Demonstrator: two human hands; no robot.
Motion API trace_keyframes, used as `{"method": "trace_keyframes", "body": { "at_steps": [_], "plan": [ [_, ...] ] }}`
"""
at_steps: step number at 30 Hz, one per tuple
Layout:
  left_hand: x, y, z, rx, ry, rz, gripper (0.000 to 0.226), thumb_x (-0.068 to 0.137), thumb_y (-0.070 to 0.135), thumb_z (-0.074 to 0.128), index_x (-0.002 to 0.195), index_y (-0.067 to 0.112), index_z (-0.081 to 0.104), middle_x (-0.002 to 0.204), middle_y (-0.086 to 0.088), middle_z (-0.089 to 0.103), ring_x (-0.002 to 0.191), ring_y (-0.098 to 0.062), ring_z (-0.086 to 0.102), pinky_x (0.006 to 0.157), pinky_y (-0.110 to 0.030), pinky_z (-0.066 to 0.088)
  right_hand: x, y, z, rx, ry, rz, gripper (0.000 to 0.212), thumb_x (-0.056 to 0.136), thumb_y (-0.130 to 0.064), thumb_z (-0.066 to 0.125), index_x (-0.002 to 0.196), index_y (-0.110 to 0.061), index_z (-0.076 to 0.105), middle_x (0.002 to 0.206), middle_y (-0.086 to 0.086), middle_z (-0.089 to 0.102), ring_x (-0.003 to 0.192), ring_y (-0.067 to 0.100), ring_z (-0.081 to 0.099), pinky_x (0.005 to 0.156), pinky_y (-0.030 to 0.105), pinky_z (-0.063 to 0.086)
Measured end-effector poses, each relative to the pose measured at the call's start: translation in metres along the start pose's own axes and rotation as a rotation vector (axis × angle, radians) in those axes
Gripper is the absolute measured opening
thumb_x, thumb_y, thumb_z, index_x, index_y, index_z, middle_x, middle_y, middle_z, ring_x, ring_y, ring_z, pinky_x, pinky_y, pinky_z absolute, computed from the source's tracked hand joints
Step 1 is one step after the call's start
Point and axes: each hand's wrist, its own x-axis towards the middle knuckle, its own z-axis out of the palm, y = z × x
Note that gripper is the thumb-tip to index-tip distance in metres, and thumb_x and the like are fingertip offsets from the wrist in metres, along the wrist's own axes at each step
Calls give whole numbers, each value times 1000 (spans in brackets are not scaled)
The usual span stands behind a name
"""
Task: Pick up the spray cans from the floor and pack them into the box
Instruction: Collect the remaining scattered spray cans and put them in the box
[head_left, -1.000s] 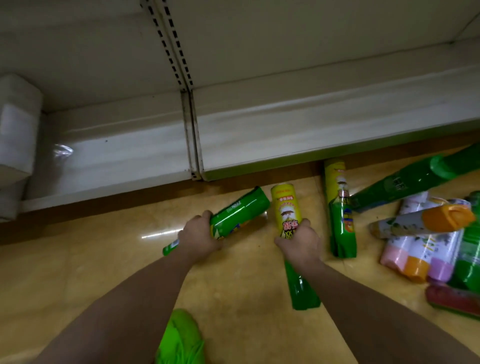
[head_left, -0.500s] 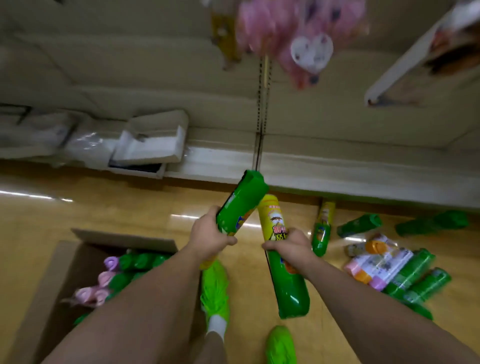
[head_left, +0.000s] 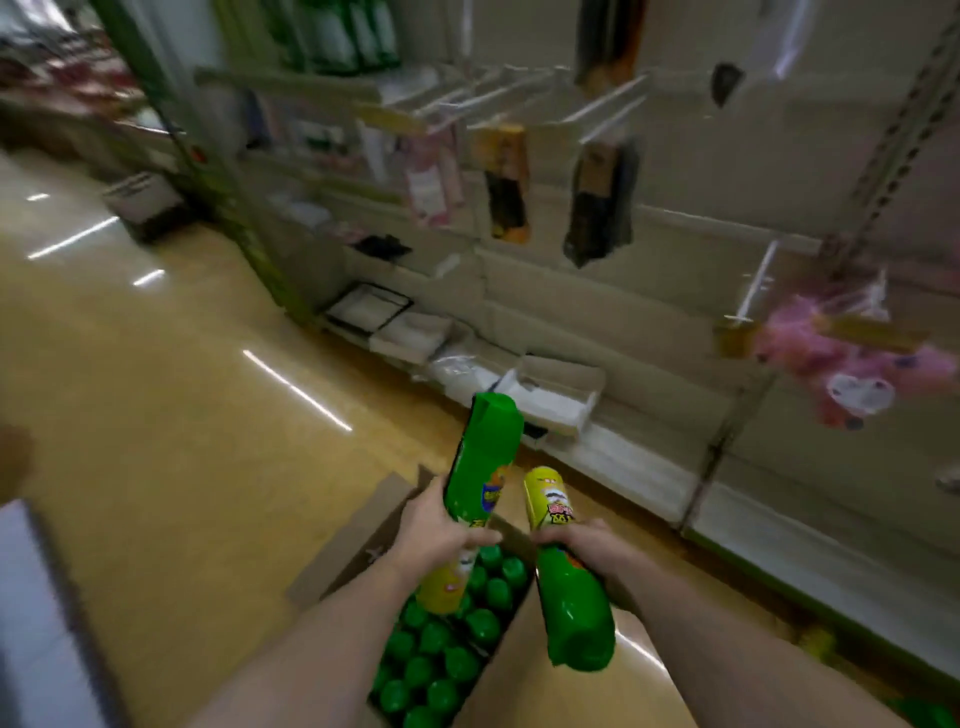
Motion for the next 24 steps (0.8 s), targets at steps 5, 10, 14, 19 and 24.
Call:
{"method": "trace_keyframes", "body": {
  "at_steps": [5, 10, 14, 19, 24],
  "plan": [
    [0, -66, -93, -132, 149, -93, 81, 38, 49, 98, 105, 33, 55, 98, 13, 69, 94, -11, 67, 86, -32, 56, 14, -33, 104, -102, -67, -30, 25, 82, -10, 78, 85, -3, 54, 63, 11, 64, 49, 19, 62, 41, 21, 50],
    [26, -143, -164, -291, 162, -165, 81, 49, 47, 94, 118, 26, 56, 107, 5, 70, 97, -14, 67, 87, -33, 55, 65, -47, 205, -184, -100, 32, 74, 52, -26, 92, 110, -3, 54, 95, 24, 71, 80, 38, 74, 75, 54, 61],
    [48, -195, -199, -401, 125, -252, 57, 64, 47, 88, 109, 28, 58, 109, 4, 68, 98, -15, 64, 83, -31, 51, 94, -59, 267, -262, -89, 92, 93, 46, -31, 93, 124, -2, 51, 103, 21, 71, 74, 31, 75, 62, 40, 62],
    [72, -254, -217, -301, 67, -296, 66, 54, 54, 90, 104, 32, 53, 105, 11, 65, 98, -16, 64, 85, -34, 53, 122, -68, 315, -362, -146, 187, 37, 77, -14, 82, 106, -1, 64, 79, 14, 73, 62, 25, 69, 57, 30, 59],
    [81, -287, -210, -377, 88, -301, 70, 70, 8, 87, 124, 25, 46, 98, 14, 59, 85, -2, 58, 60, -2, 42, 158, -52, 346, -458, -200, 284, 42, 70, -13, 85, 106, -1, 68, 88, 16, 76, 74, 30, 73, 71, 40, 62]
  ]
}}
